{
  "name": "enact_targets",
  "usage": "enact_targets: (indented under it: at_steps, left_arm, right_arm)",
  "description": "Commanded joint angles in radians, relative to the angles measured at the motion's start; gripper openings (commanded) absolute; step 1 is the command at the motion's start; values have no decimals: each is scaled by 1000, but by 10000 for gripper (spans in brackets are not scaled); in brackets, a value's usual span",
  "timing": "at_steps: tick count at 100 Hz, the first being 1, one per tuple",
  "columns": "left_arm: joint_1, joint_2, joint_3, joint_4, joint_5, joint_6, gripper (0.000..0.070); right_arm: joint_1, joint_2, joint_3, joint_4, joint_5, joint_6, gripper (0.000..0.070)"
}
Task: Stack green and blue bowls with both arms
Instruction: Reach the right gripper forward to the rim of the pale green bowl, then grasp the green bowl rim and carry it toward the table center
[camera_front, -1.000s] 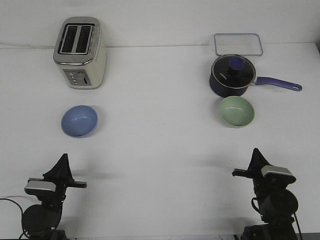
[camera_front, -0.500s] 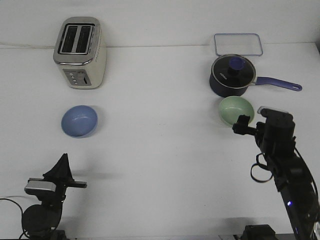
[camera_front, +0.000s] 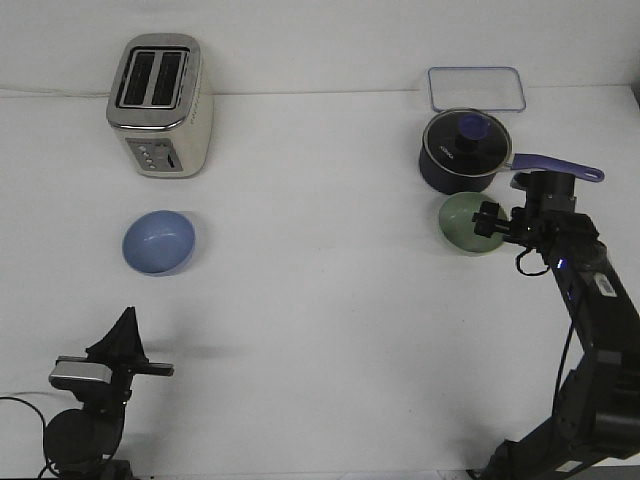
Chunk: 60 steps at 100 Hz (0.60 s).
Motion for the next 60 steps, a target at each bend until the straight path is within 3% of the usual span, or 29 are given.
enact_targets:
  at_steps: [1, 7, 10, 18, 21, 34, 60]
  left_arm:
    - [-2, -1, -19, 11, 1, 2, 14]
    - [-2, -1, -19, 11, 1, 2, 14]
    - [-2, -1, -19, 11, 1, 2, 14]
    - [-2, -1, -19, 11, 1, 2, 14]
    - [-2, -1, -19, 11, 1, 2, 14]
    - [-2, -1, -19, 11, 1, 2, 14]
    - [-2, -1, -19, 11, 1, 2, 14]
  right_arm:
    - [-3, 47, 29, 8, -13, -11, 557]
    - [-4, 80, 35, 10, -17, -15, 502]
    - [-4, 89, 36, 12, -17, -19, 434]
    - [-4, 99, 36, 24, -26, -41, 91]
    - [-4, 99, 36, 28, -33, -45, 0]
    - [-4, 98, 48, 21, -44, -45, 1]
    - [-5, -35, 60, -2, -160, -45, 1]
